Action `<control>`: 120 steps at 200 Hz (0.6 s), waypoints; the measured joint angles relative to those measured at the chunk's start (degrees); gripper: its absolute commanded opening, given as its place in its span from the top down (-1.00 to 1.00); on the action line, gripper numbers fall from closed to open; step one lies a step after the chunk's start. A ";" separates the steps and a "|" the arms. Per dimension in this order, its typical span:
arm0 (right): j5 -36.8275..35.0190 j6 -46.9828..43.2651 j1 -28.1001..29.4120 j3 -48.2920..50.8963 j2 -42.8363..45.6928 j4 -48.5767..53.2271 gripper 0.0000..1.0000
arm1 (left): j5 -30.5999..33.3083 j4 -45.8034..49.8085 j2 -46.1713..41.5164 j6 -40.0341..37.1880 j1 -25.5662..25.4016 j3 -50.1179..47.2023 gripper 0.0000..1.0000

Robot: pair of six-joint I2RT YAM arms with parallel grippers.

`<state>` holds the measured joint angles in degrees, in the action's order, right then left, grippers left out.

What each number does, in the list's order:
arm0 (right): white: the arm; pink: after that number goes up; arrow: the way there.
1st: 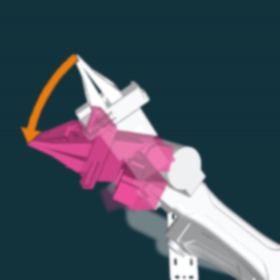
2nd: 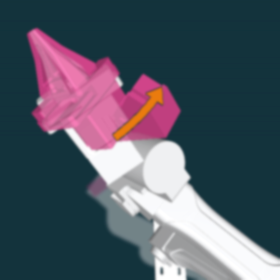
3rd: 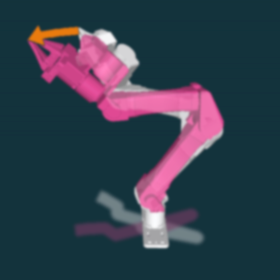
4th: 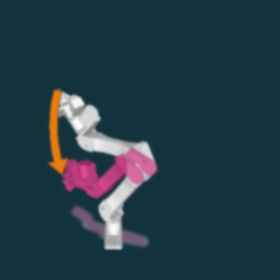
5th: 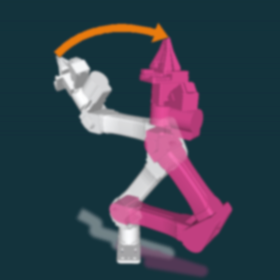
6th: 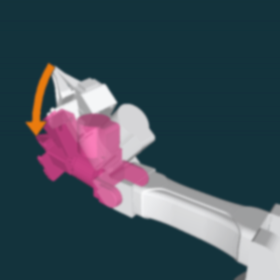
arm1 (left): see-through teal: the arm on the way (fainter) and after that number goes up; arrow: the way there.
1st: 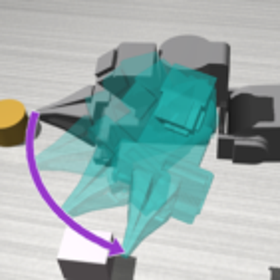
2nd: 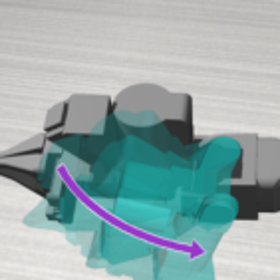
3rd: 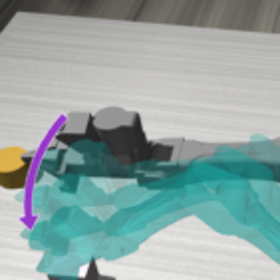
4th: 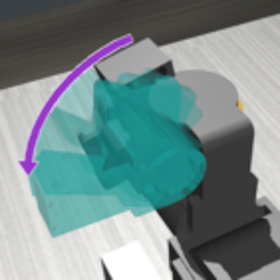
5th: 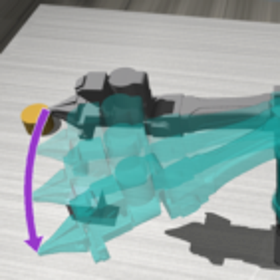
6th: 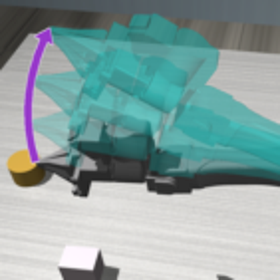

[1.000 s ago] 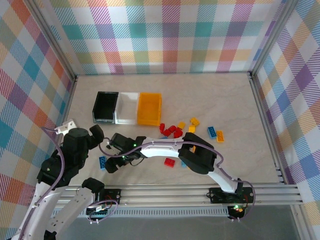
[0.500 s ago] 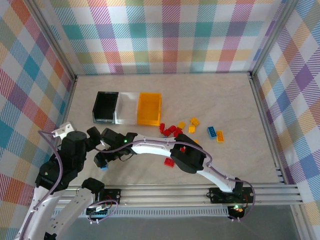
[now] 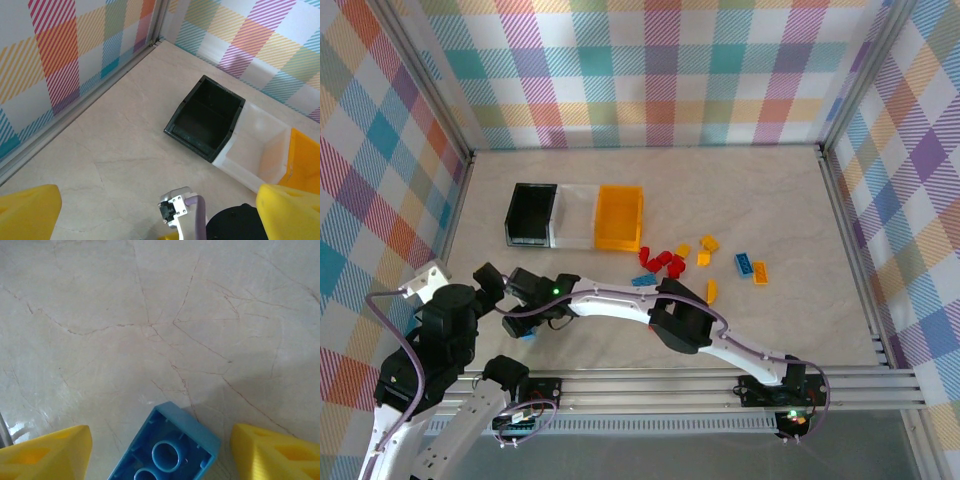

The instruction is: Sort the legos into containers by color

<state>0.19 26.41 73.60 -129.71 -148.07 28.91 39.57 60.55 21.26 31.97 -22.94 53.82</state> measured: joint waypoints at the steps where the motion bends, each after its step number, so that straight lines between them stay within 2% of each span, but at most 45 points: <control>1: -0.17 -0.09 0.00 -0.07 -0.02 0.11 -0.41 | 0.00 0.00 0.00 0.00 0.00 0.00 -1.00; 46: -5.03 -1.25 0.44 0.98 0.31 0.70 -0.18 | -0.04 0.00 0.00 0.00 0.00 0.00 -1.00; 103: -10.08 -0.20 -0.17 21.35 13.03 -2.29 -0.05 | -1.14 -0.04 0.00 -0.02 0.00 -0.02 -1.00; 120: -11.26 0.20 -1.31 28.11 17.33 -3.32 0.04 | -1.86 -0.13 0.22 0.00 0.00 -0.09 -1.00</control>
<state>-11.07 26.61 72.29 -101.60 -130.74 25.58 37.71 60.42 21.47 31.97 -22.94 53.74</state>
